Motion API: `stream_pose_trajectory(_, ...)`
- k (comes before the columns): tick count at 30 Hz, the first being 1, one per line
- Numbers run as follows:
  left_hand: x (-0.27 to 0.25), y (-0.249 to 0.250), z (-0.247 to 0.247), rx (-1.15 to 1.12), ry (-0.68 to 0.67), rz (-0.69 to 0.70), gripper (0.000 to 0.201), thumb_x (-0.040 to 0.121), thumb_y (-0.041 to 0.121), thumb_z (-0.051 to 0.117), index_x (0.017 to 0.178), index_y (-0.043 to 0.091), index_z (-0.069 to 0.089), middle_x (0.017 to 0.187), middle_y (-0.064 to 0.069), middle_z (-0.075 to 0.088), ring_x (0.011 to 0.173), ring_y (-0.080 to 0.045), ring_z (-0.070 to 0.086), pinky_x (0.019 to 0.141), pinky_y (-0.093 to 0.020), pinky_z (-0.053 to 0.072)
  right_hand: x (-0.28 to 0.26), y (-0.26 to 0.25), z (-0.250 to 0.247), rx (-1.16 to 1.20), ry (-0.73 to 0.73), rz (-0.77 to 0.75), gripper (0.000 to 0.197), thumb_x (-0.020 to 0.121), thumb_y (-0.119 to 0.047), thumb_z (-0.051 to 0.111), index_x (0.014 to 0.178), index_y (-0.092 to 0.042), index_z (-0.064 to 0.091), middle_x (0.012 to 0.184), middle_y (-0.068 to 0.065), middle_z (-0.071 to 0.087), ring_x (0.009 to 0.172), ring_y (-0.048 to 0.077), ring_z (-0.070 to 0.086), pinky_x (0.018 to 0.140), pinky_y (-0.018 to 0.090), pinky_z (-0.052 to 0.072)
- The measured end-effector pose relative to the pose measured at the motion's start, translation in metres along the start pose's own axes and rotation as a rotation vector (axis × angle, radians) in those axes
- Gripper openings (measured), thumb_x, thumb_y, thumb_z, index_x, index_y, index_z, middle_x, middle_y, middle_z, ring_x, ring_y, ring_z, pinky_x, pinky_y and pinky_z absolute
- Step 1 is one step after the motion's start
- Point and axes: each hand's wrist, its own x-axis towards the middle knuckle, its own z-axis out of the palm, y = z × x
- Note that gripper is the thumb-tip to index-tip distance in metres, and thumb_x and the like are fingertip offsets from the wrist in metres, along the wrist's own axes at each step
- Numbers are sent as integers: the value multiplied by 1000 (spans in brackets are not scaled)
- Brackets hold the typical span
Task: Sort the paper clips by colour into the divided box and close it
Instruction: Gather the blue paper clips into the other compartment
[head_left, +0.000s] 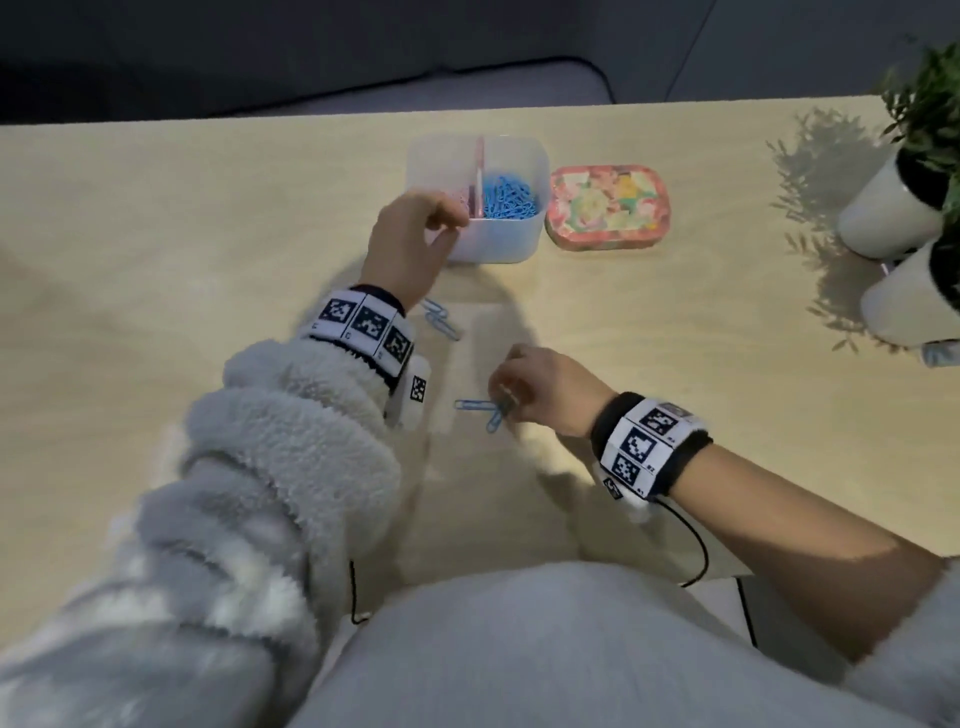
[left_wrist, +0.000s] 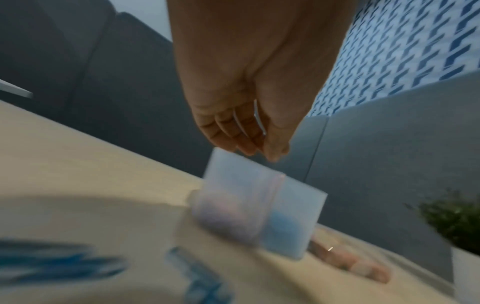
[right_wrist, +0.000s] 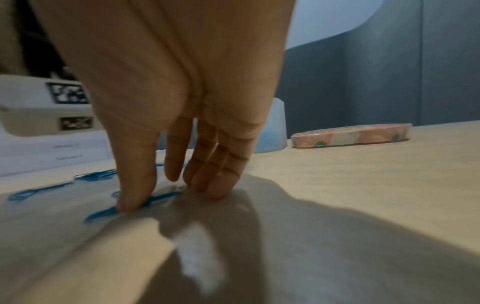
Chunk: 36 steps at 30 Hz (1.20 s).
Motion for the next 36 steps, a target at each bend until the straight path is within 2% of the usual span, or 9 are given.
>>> stream_pose_trajectory(4, -65, -51, -26, 191, -43, -182, 17, 83, 9, 60, 99, 9, 66, 102, -14, 63, 94, -28, 57, 86, -34, 43, 5, -3, 10, -34, 19, 0, 30, 68, -19, 74, 97, -17, 66, 98, 5, 53, 93, 22, 52, 78, 37, 45)
stream_pose_trajectory(10, -137, -87, -41, 276, 14, -436, 27, 83, 20, 64, 108, 10, 60, 108, -13, 55, 101, -27, 55, 88, -35, 45, 11, -15, 24, -45, 85, -19, 23, 83, -23, 64, 104, -15, 70, 102, 7, 59, 102, 22, 51, 81, 35, 45)
stream_pose_trajectory(13, -150, -83, -34, 212, -1, -460, 48, 76, 24, 73, 119, 10, 56, 114, -12, 50, 104, -24, 51, 92, -33, 45, 15, -21, 25, -72, 54, -19, 15, 85, -20, 61, 96, -11, 68, 102, 7, 60, 104, 24, 50, 83, 34, 41)
stream_pose_trajectory(19, -149, -77, -22, 312, -72, -325, 16, 86, 16, 61, 99, 5, 61, 104, -12, 55, 97, -28, 54, 86, -35, 43, 19, -32, 26, -313, -55, -56, 15, 92, -9, 46, 103, -3, 55, 109, 15, 56, 103, 30, 51, 84, 40, 44)
stream_pose_trajectory(24, -135, -69, -15, 443, -177, -311, 16, 91, 14, 52, 102, 3, 55, 107, -16, 54, 101, -31, 50, 84, -37, 39, 22, -34, 34, -450, -58, -39, 18, 91, -9, 43, 107, -4, 48, 112, 16, 53, 103, 30, 49, 79, 32, 37)
stream_pose_trajectory(26, -131, -68, -15, 454, -227, -313, 17, 91, 14, 52, 104, 3, 53, 107, -17, 56, 100, -31, 50, 85, -39, 40, 23, -40, 39, -574, -9, -103, 18, 85, -2, 51, 103, -1, 52, 105, 17, 56, 96, 30, 53, 74, 32, 41)
stream_pose_trajectory(29, -126, -68, -13, 453, -270, -291, 16, 92, 12, 50, 103, 1, 55, 109, -18, 54, 104, -33, 49, 92, -40, 40, 26, -41, 41, -662, 169, -223, 29, 49, 7, 78, 70, -3, 60, 70, 13, 60, 61, 26, 59, 43, 27, 39)
stream_pose_trajectory(33, -120, -64, -12, 565, -346, -252, 20, 93, 10, 47, 106, -2, 56, 113, -21, 53, 106, -36, 49, 93, -40, 36, 37, -30, 29, 18, 123, -26, 22, 89, -6, 47, 105, -1, 62, 91, 14, 62, 80, 26, 58, 72, 33, 42)
stream_pose_trajectory(36, -119, -64, -13, 522, -361, -245, 19, 93, 8, 44, 109, 0, 52, 112, -19, 54, 106, -33, 48, 91, -37, 34, 50, -29, 10, 591, 274, 206, 27, 88, -3, 44, 103, -6, 66, 67, 2, 56, 50, 7, 49, 53, 25, 42)
